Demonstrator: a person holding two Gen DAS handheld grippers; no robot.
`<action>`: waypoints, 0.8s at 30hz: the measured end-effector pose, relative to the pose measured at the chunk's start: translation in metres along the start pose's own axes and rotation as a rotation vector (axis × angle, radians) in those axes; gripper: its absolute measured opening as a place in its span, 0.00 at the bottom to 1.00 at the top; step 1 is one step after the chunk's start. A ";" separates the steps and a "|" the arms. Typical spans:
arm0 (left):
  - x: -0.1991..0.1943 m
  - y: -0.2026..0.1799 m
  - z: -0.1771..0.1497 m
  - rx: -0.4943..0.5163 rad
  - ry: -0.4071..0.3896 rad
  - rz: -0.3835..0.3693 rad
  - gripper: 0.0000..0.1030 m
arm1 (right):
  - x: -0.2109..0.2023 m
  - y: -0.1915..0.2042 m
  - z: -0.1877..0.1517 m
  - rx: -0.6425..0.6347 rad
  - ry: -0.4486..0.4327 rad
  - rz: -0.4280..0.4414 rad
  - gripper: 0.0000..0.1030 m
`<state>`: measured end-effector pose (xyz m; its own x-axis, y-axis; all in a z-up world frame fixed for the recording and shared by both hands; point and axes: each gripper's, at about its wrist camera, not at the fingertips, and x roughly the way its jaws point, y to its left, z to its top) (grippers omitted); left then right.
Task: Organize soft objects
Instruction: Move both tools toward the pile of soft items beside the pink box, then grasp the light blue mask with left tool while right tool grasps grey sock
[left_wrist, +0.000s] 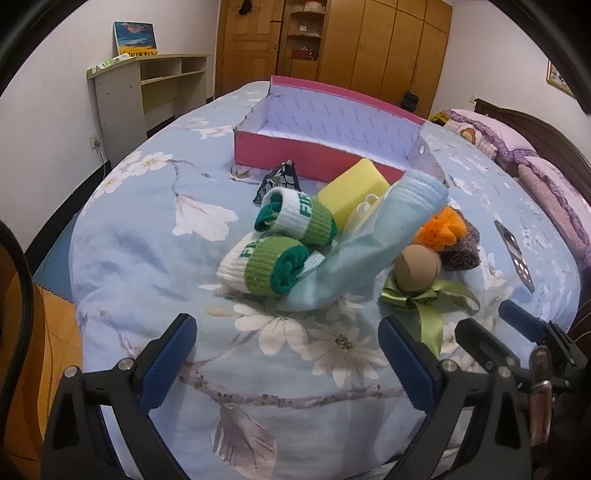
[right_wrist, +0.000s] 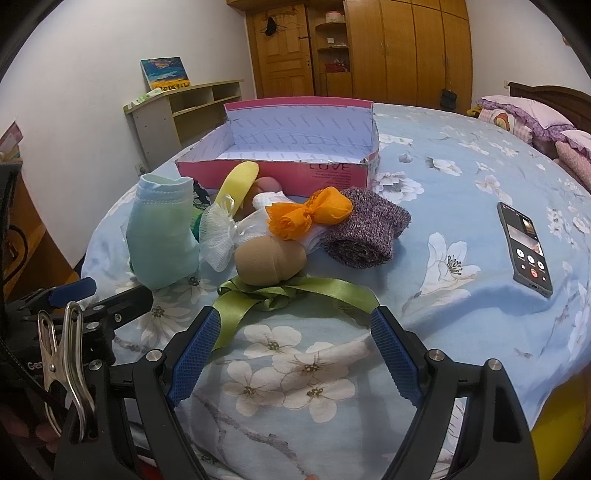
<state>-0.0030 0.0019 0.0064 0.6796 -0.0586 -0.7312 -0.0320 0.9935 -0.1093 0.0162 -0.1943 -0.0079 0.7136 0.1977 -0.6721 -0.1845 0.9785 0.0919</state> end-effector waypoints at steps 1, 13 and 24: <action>-0.001 0.000 0.000 0.001 -0.004 -0.004 0.97 | 0.001 0.000 0.000 0.000 0.000 0.000 0.83; -0.010 0.000 0.005 0.025 -0.046 -0.026 0.91 | -0.001 -0.002 0.008 0.002 0.019 0.049 0.83; -0.011 -0.029 0.013 0.160 -0.082 -0.073 0.68 | -0.005 -0.011 0.023 -0.050 0.018 0.061 0.83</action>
<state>-0.0001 -0.0247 0.0265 0.7338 -0.1292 -0.6669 0.1318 0.9902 -0.0468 0.0302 -0.2047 0.0113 0.6879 0.2553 -0.6794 -0.2611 0.9605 0.0965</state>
